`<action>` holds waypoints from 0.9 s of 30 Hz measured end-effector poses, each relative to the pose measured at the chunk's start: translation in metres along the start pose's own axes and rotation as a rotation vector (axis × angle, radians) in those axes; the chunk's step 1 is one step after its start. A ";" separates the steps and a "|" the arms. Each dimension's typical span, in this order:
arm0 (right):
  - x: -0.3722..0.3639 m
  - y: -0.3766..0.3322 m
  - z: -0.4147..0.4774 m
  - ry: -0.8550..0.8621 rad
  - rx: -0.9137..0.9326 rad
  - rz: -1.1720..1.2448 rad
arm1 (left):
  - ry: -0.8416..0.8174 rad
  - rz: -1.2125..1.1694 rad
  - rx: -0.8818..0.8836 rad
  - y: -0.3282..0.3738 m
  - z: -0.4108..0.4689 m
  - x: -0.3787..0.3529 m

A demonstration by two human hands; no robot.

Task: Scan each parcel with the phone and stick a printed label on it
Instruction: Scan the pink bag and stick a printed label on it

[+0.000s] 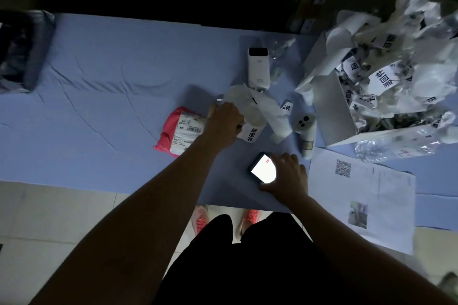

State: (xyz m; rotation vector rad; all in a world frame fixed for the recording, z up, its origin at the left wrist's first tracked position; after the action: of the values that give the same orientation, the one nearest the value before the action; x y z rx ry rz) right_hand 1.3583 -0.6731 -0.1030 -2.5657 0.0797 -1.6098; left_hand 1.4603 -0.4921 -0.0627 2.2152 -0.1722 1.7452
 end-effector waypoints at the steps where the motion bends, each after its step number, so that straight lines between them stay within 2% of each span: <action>1: 0.002 0.000 0.000 -0.005 -0.006 -0.001 | 0.037 -0.023 0.000 0.000 -0.001 0.003; 3: 0.011 -0.003 0.000 0.031 -0.019 0.049 | 0.089 -0.057 -0.033 0.002 -0.004 0.009; 5: 0.034 -0.011 0.000 0.189 -0.002 0.264 | 0.086 -0.021 -0.094 0.006 -0.005 0.015; 7: 0.064 -0.023 0.002 0.366 0.092 0.471 | 0.075 0.010 -0.167 0.014 -0.006 0.026; 8: 0.078 -0.031 0.006 0.404 0.166 0.498 | 0.085 -0.005 -0.198 0.019 -0.008 0.034; 9: 0.089 -0.040 0.012 0.391 0.233 0.518 | 0.102 -0.037 -0.226 0.022 -0.010 0.042; 11: 0.103 -0.052 0.026 0.256 0.306 0.601 | 0.166 -0.129 -0.268 0.024 -0.015 0.061; 13: 0.113 -0.053 0.035 0.189 0.336 0.641 | 0.202 -0.153 -0.241 0.014 -0.022 0.079; 18: 0.122 -0.031 0.042 0.161 0.326 0.488 | 0.263 -0.120 -0.096 -0.032 -0.037 0.118; 22: 0.124 -0.030 0.037 0.128 0.352 0.481 | 0.255 -0.319 -0.075 -0.047 -0.044 0.133; 24: 0.129 -0.043 0.033 0.112 0.373 0.511 | 0.256 -0.423 -0.095 -0.044 -0.046 0.136; 27: 0.141 -0.068 0.027 0.122 0.422 0.654 | 0.254 -0.416 -0.107 -0.036 -0.049 0.144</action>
State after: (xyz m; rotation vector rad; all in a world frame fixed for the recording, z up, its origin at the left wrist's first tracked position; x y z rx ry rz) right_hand 1.4431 -0.6182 0.0198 -1.8511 0.4771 -1.3400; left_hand 1.4614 -0.4284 0.0802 1.7753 0.2326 1.7105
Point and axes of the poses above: each hand's wrist, its own z-axis towards the middle knuckle, its own x-axis out of the back of the hand, y = z × x, the point moved 6 cm from there along z, towards the middle knuckle, and after that the axes turned 2 degrees about -x, right-handed, at the moved point
